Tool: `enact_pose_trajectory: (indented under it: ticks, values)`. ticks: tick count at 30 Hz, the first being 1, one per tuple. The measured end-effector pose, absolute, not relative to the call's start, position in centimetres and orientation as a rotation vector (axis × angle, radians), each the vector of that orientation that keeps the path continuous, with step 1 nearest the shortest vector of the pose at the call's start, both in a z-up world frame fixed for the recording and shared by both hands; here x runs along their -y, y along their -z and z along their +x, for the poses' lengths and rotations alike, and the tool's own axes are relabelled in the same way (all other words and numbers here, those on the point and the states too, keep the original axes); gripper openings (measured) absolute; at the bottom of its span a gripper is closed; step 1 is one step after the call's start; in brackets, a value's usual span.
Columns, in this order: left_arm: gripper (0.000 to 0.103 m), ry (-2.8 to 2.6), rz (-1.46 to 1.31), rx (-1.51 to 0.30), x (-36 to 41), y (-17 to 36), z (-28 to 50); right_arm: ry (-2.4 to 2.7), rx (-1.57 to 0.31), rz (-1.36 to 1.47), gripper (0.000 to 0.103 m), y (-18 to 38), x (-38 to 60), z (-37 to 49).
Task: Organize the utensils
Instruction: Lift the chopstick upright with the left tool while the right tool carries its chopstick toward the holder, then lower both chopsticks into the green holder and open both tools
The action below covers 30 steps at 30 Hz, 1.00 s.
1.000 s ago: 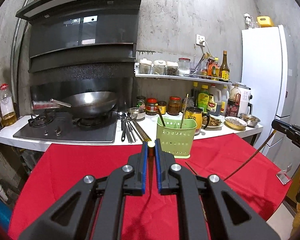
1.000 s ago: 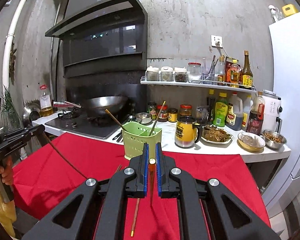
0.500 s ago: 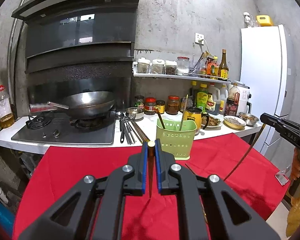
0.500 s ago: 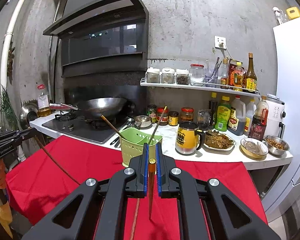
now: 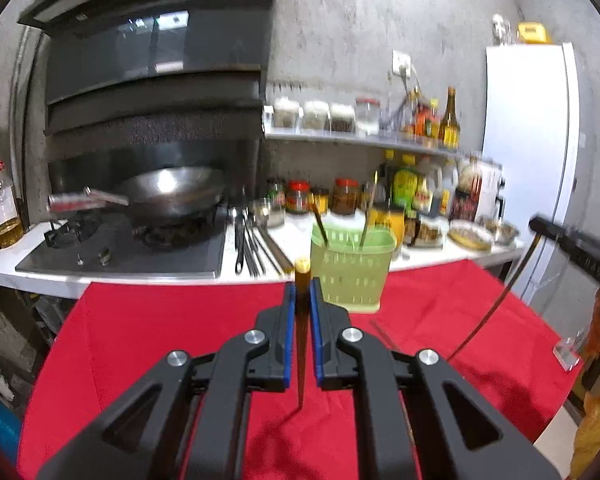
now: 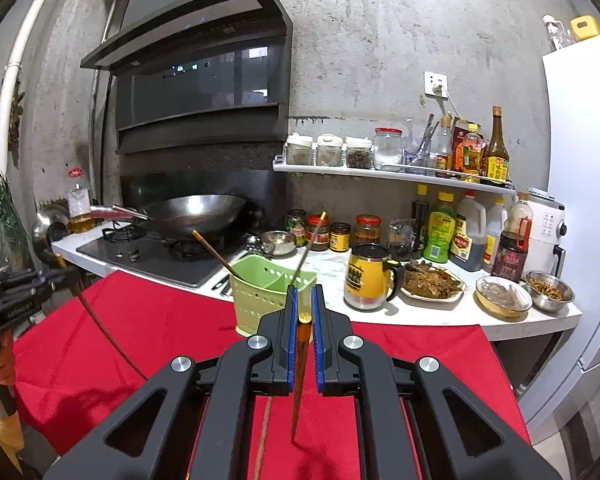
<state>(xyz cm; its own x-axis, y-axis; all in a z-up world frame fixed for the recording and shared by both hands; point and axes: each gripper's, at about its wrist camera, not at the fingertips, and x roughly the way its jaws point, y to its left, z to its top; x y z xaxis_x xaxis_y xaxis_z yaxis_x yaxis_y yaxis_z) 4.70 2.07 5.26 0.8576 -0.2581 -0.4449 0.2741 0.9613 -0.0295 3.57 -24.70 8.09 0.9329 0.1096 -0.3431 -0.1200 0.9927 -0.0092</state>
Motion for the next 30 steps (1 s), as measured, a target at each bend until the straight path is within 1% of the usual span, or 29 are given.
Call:
enact_pose_trajectory:
  ticks: [3, 6, 11, 15, 19, 26, 28, 30]
  values:
    - [0.006, 0.287, 0.049, -0.537, -1.6, -3.1, 5.6, -0.115, -0.379, -0.026, 0.008, -6.9, 24.9, 3.9]
    - [0.006, 0.292, 0.043, -0.568, -1.5, -1.6, 5.7, -0.113, -0.417, -0.026, 0.008, -5.8, 24.9, 4.2]
    - [0.006, 0.305, 0.051, -0.552, -1.5, -2.1, 4.9, -0.109, -0.421, -0.013, 0.007, -5.1, 25.1, 3.4]
    - [0.006, 0.311, 0.068, -0.52, -1.2, -3.6, 4.6, -0.111, -0.405, -0.005, 0.007, -5.6, 25.3, 3.5]
    - [0.006, 0.329, 0.076, -0.464, -0.4, -6.6, 5.8, -0.123, -0.367, 0.002, 0.007, -7.2, 25.5, 5.1]
    - [0.006, 0.373, 0.085, -0.305, 2.6, -13.8, 10.3, -0.137, -0.206, 0.0, 0.007, -12.7, 25.0, 9.4]
    - [0.006, 0.379, 0.1, -0.284, 3.8, -15.3, 12.1, -0.144, -0.149, 0.012, 0.007, -14.3, 24.9, 10.5]
    - [0.006, 0.388, 0.11, -0.298, 4.8, -15.6, 14.0, -0.139, -0.108, 0.016, 0.007, -15.2, 24.8, 12.1]
